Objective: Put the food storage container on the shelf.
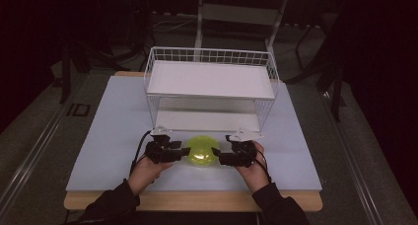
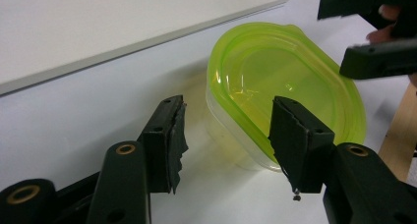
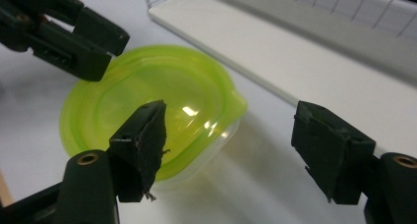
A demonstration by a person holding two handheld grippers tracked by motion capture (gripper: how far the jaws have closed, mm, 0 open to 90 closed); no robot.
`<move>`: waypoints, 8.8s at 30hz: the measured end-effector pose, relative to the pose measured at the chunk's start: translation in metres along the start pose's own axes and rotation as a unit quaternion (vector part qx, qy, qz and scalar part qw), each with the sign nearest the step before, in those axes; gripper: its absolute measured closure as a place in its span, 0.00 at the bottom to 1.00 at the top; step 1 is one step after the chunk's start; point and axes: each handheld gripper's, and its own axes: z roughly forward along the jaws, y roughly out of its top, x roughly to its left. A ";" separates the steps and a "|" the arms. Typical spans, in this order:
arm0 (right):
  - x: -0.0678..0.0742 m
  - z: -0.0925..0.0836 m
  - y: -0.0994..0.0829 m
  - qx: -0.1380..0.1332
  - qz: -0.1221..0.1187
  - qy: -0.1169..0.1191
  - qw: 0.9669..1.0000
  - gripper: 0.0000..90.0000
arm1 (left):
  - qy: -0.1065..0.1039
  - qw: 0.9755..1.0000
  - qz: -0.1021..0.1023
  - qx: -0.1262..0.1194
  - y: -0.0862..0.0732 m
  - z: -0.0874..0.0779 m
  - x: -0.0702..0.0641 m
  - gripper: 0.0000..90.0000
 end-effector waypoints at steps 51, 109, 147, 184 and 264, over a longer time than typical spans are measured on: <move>0.018 -0.044 0.035 -0.013 0.053 0.062 0.997 0.89 | -0.016 0.998 0.032 -0.048 0.022 -0.056 -0.044 0.91; -0.065 -0.050 0.211 -0.017 0.075 0.004 0.997 0.88 | -0.054 0.991 -0.045 -0.118 0.188 -0.073 -0.007 0.92; -0.104 -0.024 0.243 0.089 0.177 0.050 0.979 0.87 | 0.024 0.994 -0.008 -0.109 0.213 -0.054 -0.001 0.74; -0.112 -0.009 0.235 0.046 0.186 -0.009 0.981 0.47 | 0.088 0.988 -0.009 -0.124 0.234 -0.033 0.008 0.40; -0.012 -0.053 0.001 -0.016 0.019 0.080 0.996 0.18 | -0.064 0.979 0.175 -0.084 -0.003 -0.044 -0.036 0.03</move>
